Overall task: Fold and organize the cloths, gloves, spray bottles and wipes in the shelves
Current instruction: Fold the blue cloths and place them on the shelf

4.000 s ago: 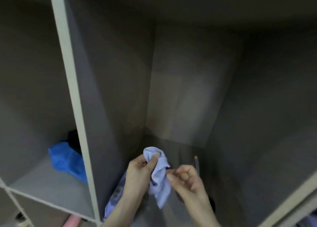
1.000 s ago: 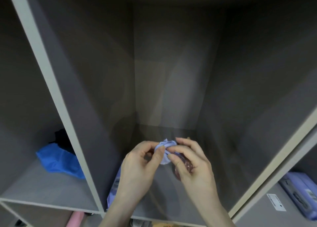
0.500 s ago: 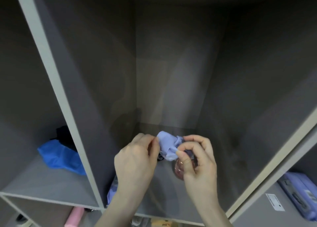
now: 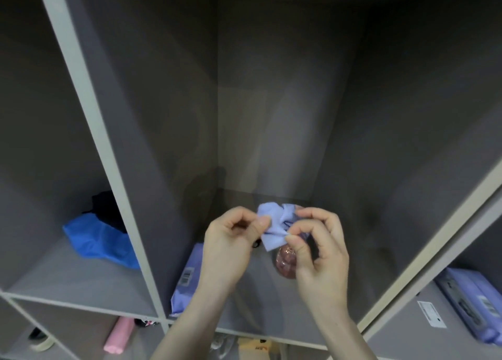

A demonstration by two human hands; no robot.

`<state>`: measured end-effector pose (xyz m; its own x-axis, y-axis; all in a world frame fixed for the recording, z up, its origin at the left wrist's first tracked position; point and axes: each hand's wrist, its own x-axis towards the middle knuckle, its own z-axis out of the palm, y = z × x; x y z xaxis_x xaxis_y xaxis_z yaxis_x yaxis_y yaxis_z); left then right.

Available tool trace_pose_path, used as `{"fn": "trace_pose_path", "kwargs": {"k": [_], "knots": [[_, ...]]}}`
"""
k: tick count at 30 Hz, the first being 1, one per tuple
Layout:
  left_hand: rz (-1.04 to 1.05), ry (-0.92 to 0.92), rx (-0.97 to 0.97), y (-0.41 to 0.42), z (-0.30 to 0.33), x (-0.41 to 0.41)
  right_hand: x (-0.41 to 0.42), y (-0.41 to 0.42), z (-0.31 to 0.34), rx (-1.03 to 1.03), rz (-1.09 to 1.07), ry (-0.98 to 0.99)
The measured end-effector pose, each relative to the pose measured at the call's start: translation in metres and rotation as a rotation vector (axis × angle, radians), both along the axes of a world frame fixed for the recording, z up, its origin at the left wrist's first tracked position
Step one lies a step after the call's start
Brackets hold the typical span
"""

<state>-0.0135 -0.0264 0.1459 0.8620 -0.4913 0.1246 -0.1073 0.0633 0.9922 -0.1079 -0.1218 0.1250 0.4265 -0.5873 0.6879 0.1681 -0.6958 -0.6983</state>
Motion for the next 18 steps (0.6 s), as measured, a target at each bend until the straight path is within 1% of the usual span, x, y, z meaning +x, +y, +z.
{"fn": "trace_pose_path", "kwargs": {"k": [2, 3, 4, 5, 6, 8, 10, 11, 13, 14, 16, 17, 18], "knots": [[0.018, 0.229, -0.128, 0.0, 0.001, 0.007, -0.003, -0.001, -0.003, 0.015, 0.067, -0.057], [0.024, 0.323, -0.185, 0.001, 0.004, 0.01, -0.005, -0.001, -0.005, 0.01, 0.093, -0.066], [0.034, 0.38, -0.231, 0.003, 0.006, 0.012, -0.007, -0.001, -0.007, 0.007, 0.105, -0.06], [0.04, 0.394, -0.264, 0.006, 0.008, 0.014, -0.008, -0.001, -0.008, 0.021, 0.102, -0.043], [0.047, 0.365, -0.271, 0.009, 0.01, 0.016, -0.009, -0.003, -0.008, 0.054, 0.093, -0.016], [0.048, 0.272, -0.248, 0.011, 0.014, 0.017, -0.011, -0.008, -0.008, 0.136, 0.088, 0.062], [0.053, 0.192, -0.225, 0.01, 0.013, 0.017, -0.011, -0.01, -0.011, 0.221, 0.139, 0.113], [0.069, 0.146, -0.211, 0.009, 0.014, 0.017, -0.01, -0.011, -0.01, 0.293, 0.195, 0.122], [0.099, 0.061, -0.186, 0.005, 0.013, 0.014, -0.008, -0.012, -0.009, 0.501, 0.3, 0.136], [0.107, 0.019, -0.178, 0.004, 0.012, 0.012, -0.006, -0.011, -0.008, 0.644, 0.336, 0.135], [0.116, -0.084, -0.14, 0.003, 0.011, 0.008, -0.002, -0.007, -0.003, 1.036, 0.462, 0.095], [0.117, -0.125, -0.112, 0.003, 0.01, 0.007, -0.001, -0.005, 0.0, 1.199, 0.528, 0.081], [0.119, -0.156, -0.085, 0.003, 0.01, 0.006, -0.003, -0.003, 0.003, 1.288, 0.609, 0.062]]}}
